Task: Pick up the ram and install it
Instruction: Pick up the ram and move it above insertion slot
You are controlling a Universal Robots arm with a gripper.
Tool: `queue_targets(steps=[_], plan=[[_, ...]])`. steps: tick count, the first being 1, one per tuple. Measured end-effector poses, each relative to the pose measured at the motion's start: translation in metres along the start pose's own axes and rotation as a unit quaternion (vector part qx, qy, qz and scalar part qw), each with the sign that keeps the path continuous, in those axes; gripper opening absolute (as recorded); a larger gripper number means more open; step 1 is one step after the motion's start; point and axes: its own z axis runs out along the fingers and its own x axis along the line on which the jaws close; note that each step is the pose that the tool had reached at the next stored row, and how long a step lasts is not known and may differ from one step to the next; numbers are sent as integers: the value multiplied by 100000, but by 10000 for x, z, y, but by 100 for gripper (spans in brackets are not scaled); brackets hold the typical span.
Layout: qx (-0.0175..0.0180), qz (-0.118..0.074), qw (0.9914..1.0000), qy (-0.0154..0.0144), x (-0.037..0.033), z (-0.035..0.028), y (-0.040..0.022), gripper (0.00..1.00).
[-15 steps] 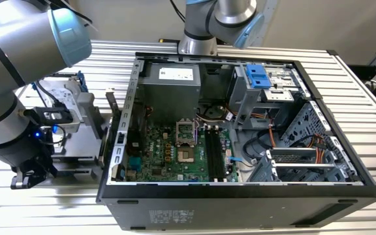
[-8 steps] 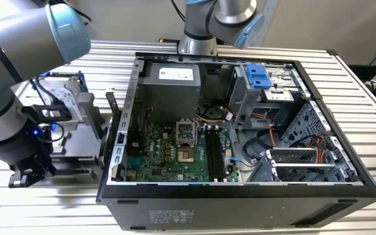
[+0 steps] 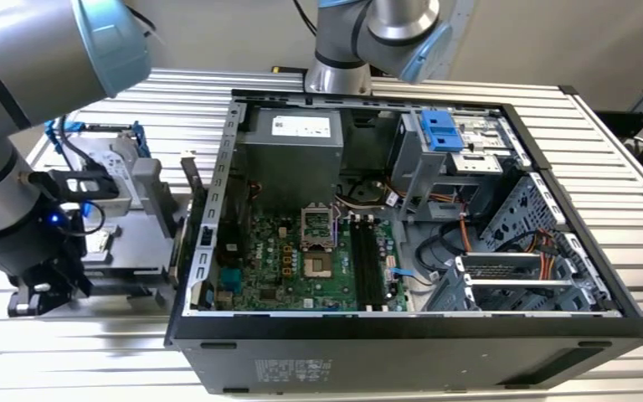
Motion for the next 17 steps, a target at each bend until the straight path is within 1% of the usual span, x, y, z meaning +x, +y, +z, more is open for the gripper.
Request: queue_targets(steps=[2,9,17], plan=[[-1,2,100000,2,-1,-35,1,0],[0,0,100000,-2,-5,-124,2,0],[-5,1,100000,4,-5,-133,2,0]])
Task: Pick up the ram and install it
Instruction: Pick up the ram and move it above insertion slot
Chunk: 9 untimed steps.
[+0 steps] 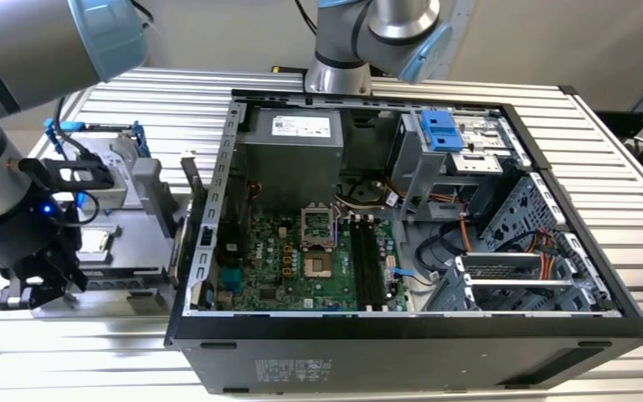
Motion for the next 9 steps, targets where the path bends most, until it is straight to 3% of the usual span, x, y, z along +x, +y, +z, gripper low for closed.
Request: queue_targets(steps=[9], plan=[[25,-2,100000,-2,-2,-58,1,0]])
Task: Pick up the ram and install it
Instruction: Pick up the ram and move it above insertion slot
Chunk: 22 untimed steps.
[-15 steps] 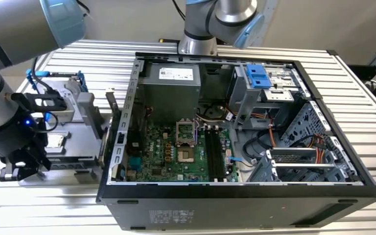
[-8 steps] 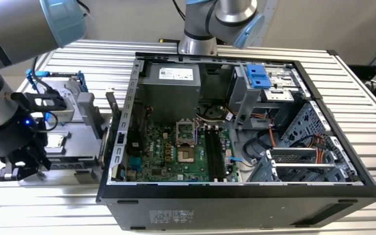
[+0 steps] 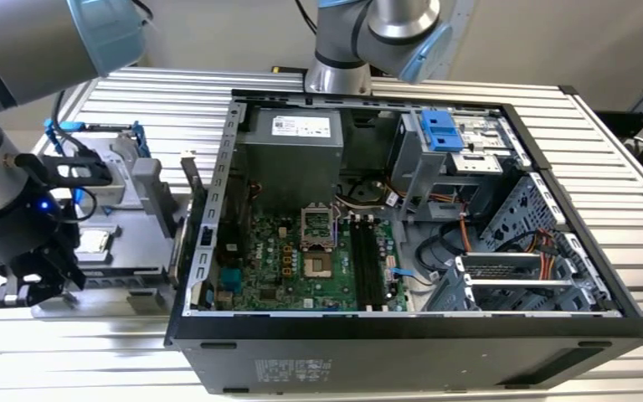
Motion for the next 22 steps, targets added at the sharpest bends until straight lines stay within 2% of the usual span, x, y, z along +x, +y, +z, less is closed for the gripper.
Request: queue_targets(steps=[3,10,22], plan=[[198,-13,100000,7,-2,-55,0,0],[1105,-40,99994,43,-7,-176,2,0],[1150,134,99993,40,-14,-343,5,0]])
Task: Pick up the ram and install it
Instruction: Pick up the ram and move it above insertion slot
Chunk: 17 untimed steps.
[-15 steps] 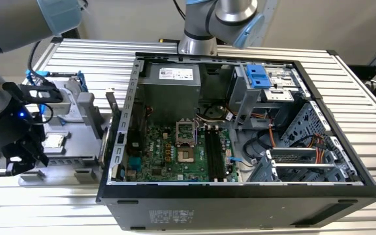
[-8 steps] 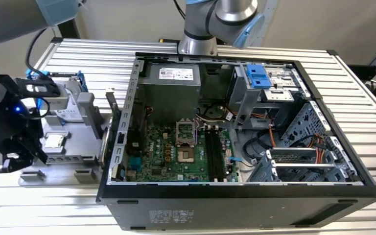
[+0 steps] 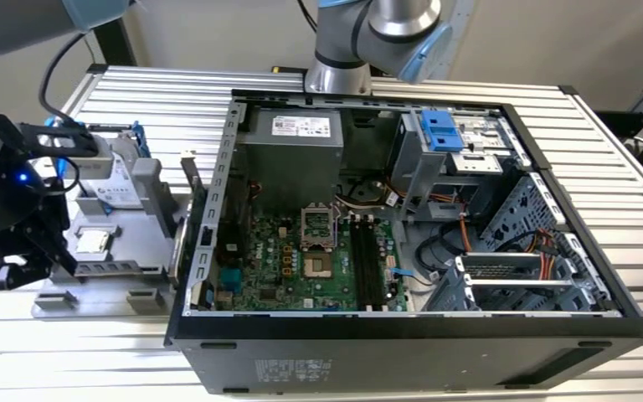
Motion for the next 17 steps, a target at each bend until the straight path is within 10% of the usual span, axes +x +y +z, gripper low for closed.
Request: queue_targets(steps=[17], plan=[[36,959,99995,12,-8,-201,-1,0]])
